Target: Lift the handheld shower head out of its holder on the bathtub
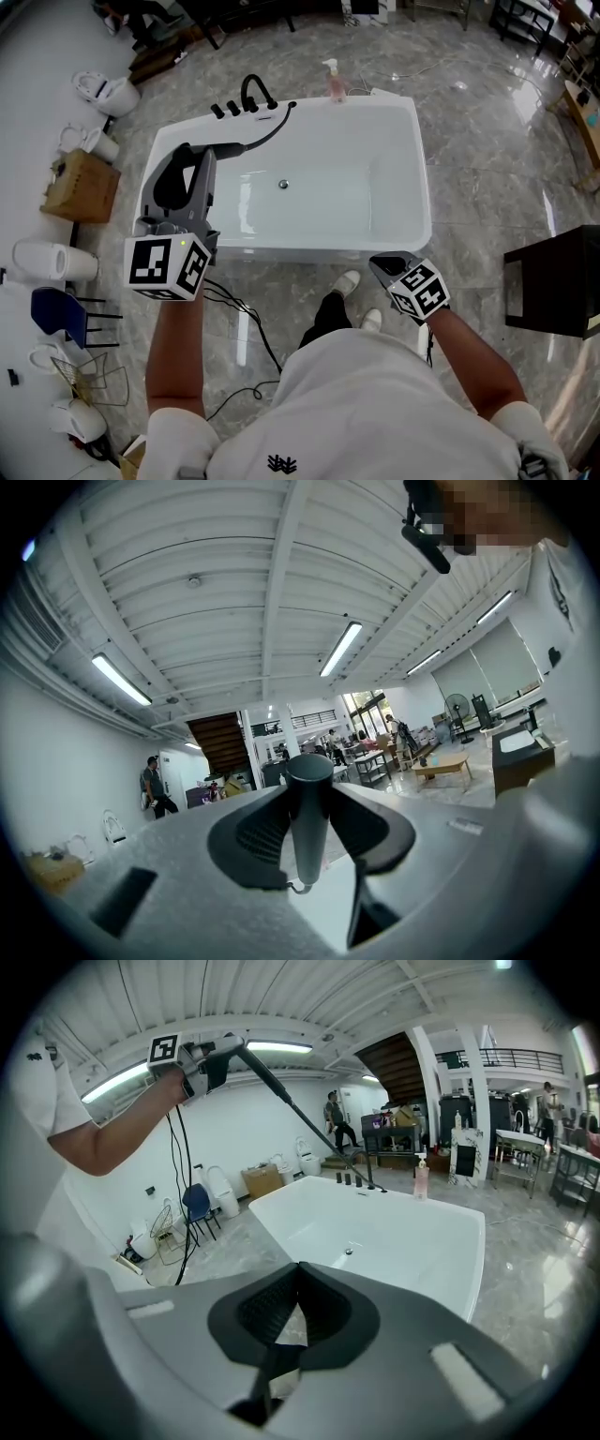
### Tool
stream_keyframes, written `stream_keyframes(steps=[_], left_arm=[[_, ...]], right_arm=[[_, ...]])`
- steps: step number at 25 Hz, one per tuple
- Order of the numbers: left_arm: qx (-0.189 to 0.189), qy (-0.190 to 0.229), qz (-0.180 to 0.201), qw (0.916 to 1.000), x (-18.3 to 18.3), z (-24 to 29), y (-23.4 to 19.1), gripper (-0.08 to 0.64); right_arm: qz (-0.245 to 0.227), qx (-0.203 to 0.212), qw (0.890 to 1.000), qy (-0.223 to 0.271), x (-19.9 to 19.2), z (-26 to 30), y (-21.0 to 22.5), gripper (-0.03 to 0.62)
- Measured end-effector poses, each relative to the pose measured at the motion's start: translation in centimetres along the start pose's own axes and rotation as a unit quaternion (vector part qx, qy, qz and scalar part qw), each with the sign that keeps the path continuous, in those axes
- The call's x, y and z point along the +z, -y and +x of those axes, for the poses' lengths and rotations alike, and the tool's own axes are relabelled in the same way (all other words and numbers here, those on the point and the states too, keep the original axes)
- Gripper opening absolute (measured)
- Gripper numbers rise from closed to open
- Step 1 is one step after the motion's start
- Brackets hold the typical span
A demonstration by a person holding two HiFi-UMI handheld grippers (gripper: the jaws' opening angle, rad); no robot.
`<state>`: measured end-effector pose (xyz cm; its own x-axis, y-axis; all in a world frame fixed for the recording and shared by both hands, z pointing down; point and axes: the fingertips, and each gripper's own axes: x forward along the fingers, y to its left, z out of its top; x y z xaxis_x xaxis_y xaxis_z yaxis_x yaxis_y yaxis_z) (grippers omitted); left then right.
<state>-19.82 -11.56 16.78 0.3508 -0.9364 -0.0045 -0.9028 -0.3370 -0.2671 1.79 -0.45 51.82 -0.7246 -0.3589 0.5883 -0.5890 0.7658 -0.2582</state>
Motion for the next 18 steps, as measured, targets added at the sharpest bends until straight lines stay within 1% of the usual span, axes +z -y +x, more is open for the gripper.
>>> stream_keyframes(steps=[18], left_arm=[[-0.003,-0.011,-0.007,0.9999,-1.3,-1.1,0.7,0.141]], right_arm=[[0.000,-0.006,1.000,0.002,-0.6,-0.3,-0.8,0.011]])
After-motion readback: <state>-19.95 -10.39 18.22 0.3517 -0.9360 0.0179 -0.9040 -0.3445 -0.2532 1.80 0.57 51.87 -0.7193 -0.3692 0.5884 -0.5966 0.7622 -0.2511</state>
